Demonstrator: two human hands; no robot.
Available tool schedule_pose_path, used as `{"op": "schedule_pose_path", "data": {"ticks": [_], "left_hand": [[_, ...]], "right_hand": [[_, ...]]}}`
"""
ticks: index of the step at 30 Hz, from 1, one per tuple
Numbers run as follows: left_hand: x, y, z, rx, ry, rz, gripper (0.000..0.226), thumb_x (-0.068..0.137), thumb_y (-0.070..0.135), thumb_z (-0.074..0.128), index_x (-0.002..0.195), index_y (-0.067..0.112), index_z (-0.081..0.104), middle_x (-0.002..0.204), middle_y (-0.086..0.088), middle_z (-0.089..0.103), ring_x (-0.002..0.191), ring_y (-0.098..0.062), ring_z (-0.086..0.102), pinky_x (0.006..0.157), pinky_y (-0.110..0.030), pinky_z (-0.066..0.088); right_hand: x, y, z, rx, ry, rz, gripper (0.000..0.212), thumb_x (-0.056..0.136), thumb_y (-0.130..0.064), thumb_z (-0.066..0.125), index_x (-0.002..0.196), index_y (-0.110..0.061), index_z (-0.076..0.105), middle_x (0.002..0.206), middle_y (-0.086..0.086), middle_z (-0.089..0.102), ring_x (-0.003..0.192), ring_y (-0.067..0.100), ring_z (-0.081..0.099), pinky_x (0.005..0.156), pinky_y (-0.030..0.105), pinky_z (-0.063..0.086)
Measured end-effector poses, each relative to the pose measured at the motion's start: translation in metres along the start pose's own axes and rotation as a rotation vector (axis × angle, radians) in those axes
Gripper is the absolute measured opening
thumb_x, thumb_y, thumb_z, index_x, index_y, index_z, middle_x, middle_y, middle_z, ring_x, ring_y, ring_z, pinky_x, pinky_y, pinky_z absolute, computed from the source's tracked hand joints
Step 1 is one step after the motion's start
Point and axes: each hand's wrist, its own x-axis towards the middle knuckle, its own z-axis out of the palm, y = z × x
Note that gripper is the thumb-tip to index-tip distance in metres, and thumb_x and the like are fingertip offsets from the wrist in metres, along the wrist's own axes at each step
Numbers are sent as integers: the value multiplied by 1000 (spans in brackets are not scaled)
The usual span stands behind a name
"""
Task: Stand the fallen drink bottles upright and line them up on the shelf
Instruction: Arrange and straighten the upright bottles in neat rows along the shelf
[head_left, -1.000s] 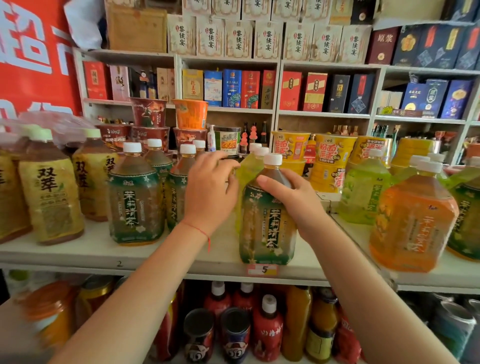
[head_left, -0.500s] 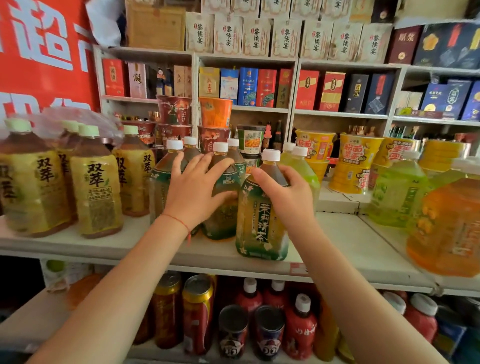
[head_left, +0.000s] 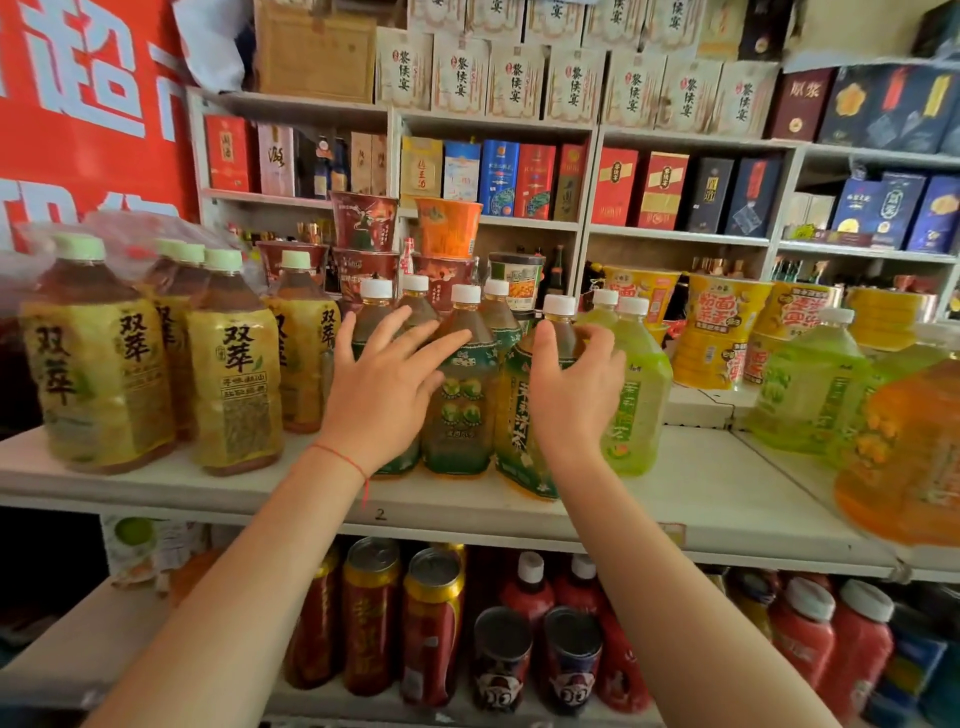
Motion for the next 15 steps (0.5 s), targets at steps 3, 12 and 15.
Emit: {"op": "schedule_pose_path", "data": {"ticks": [3,12,15], "left_hand": [[-2,2,1,-7,3,-4,44,102,38,50,146,39,48,150,2,53,148,-27,32,120,-65,5],[-7,2,4,-55,32,-8,46,99,39,54,144,36,51,150,0,52,148,-27,31,119,-62,0],[-6,11,6,-177,158,-19,35,94,24,62,129,22,66,136,-8,61,136,-32,46,119,-64,11]], "right_hand": [[-10,-6,10,-42,83,-52,44,102,-46,46,134,-16,51,116,6,47,108,29,48,93,42,39],[-12,3,-4,14,15,-95,34,103,-34,46,134,-21,50,126,2,43,119,18,36,101,35,31],[13,17,-31,-47,197,-120,32,92,-24,57,123,-14,50,118,1,45,110,19,37,98,39,35]]}}
